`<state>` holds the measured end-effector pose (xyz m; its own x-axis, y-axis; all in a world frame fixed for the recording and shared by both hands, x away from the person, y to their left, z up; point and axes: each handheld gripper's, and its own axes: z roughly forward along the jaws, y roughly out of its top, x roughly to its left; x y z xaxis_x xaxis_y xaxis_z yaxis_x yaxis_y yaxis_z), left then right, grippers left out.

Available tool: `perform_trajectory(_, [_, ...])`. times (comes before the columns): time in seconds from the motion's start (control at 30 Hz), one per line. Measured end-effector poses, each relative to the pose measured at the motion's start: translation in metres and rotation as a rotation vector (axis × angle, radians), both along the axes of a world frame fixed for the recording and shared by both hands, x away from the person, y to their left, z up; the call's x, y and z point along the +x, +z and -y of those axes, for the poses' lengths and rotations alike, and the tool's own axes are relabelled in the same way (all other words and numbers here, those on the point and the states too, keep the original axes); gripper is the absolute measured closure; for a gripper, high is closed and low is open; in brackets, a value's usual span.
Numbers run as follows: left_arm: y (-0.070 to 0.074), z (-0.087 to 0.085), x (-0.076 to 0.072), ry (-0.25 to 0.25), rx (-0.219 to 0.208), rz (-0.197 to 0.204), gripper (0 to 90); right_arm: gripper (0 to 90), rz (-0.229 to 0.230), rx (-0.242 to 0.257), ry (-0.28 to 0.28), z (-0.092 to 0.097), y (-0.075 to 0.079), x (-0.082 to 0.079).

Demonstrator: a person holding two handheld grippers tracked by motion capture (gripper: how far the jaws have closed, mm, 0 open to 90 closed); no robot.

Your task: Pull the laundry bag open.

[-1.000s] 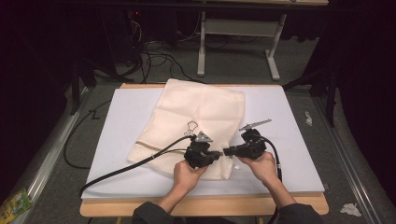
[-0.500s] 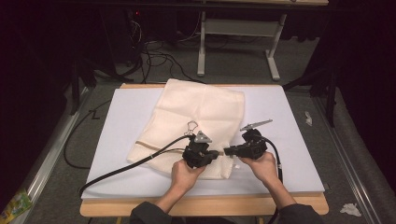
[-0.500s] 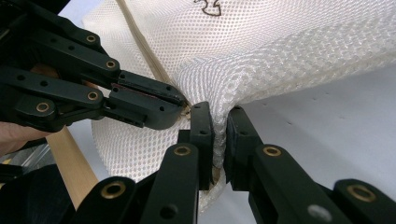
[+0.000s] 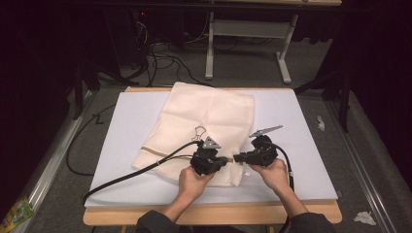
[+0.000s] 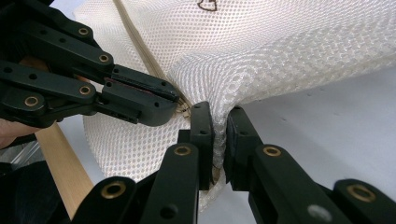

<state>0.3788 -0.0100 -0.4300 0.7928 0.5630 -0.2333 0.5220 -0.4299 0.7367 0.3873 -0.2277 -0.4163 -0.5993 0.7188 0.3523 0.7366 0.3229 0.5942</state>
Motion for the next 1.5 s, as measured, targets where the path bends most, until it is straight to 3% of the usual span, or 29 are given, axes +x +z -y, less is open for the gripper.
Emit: perform_trajectory(1.5, [0.0034, -0.0046, -0.0023, 0.015, 0.024, 0.007, 87.1, 85.1, 0.005, 0.027, 0.015, 0.0042, 0.0004, -0.0051])
